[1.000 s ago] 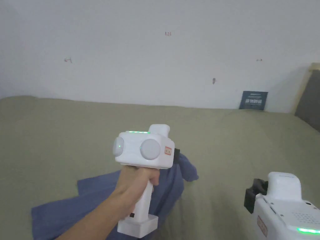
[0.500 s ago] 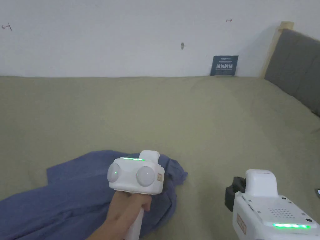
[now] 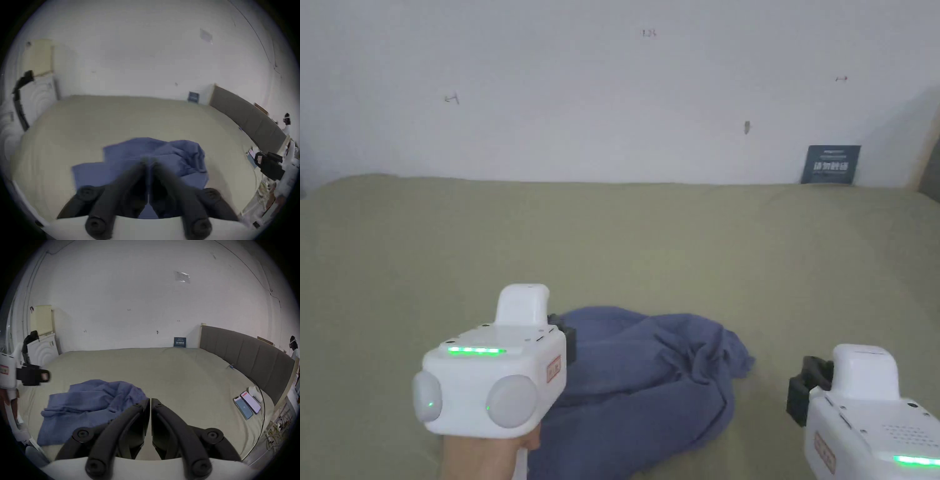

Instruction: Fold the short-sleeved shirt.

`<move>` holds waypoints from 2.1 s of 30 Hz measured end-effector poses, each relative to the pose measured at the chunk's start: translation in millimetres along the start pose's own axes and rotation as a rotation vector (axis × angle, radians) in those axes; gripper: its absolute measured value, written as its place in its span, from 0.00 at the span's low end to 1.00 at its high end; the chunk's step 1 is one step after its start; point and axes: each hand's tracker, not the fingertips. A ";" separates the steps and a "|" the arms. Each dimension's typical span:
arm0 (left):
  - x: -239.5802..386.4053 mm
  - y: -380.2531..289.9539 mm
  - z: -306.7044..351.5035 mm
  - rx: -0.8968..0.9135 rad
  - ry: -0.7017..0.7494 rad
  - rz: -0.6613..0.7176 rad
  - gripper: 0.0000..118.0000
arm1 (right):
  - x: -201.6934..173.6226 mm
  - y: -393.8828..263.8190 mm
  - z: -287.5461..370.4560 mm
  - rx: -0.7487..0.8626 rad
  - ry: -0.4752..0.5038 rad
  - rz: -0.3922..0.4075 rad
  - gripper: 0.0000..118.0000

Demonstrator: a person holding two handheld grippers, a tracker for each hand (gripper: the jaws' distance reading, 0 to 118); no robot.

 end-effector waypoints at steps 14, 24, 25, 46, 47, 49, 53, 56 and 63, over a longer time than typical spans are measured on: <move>-104.7 -28.4 83.8 0.029 0.231 0.047 0.00 | -74.5 -10.1 17.5 0.024 0.135 0.048 0.07; -162.5 -29.1 -107.8 -0.340 0.171 0.098 0.00 | -82.0 -28.9 -41.1 -0.085 0.131 0.098 0.07; -169.0 -30.4 -130.1 -0.385 0.154 0.102 0.00 | -81.0 -32.4 -49.0 -0.095 0.124 0.105 0.07; -155.4 -51.2 -174.3 -0.497 0.123 -0.023 0.02 | 10.4 16.1 -206.9 -0.308 0.017 0.043 0.07; -151.4 -47.4 -167.4 -0.477 0.130 0.010 0.02 | 13.6 18.8 -218.6 -0.349 0.031 0.038 0.08; -152.4 -50.4 -166.2 -0.484 0.115 0.042 0.02 | 20.0 18.7 -243.7 -0.477 0.119 -0.011 0.47; -153.4 -50.2 -170.6 -0.495 0.103 0.026 0.02 | 21.1 6.8 -268.8 -0.516 0.090 0.006 0.88; -151.2 -53.0 -176.0 -0.499 0.113 0.011 0.02 | 16.7 -13.5 -287.1 -0.638 0.061 0.026 0.80; -154.7 -41.3 -160.4 -0.490 0.122 0.060 0.02 | 11.7 -5.0 -254.7 -0.577 0.073 0.004 0.11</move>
